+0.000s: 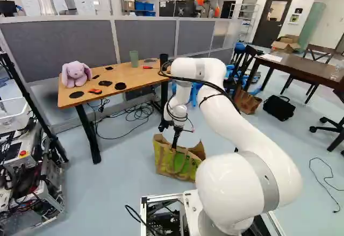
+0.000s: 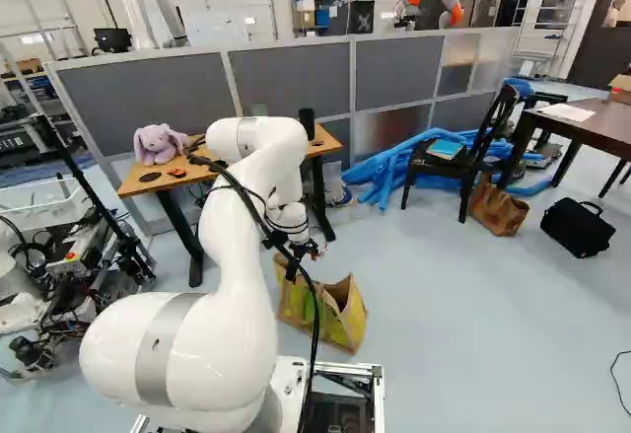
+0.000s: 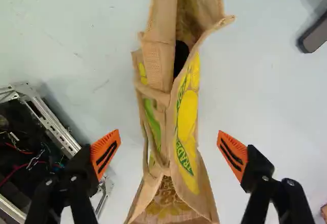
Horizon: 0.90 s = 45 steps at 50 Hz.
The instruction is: Pick up the bag on the ground and place it on the table
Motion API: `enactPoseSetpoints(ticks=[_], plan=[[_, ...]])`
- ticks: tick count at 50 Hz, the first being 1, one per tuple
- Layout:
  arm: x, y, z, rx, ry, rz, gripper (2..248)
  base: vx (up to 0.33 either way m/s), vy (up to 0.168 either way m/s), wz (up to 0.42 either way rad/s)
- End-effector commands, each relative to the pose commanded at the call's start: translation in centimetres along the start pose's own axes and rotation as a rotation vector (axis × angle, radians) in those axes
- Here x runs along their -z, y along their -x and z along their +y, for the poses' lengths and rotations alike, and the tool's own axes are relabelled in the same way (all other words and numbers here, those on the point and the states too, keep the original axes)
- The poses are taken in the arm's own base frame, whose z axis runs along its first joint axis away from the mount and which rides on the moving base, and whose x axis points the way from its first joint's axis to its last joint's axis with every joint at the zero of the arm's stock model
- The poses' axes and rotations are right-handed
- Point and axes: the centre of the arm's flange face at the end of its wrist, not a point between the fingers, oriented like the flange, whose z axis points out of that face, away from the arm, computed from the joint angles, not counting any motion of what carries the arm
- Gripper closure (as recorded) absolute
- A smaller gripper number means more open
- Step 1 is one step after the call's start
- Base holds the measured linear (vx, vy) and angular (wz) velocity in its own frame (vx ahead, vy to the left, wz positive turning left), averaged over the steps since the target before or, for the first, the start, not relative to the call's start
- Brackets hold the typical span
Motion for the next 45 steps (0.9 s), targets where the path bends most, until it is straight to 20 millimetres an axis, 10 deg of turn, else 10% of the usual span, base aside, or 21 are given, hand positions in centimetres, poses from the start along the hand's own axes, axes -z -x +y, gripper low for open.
enactPoseSetpoints(ticks=[45], plan=[[-6.9, 0.0, 0.1, 0.0, -0.018, -0.01, 3, 0.0, 0.0, 0.0]])
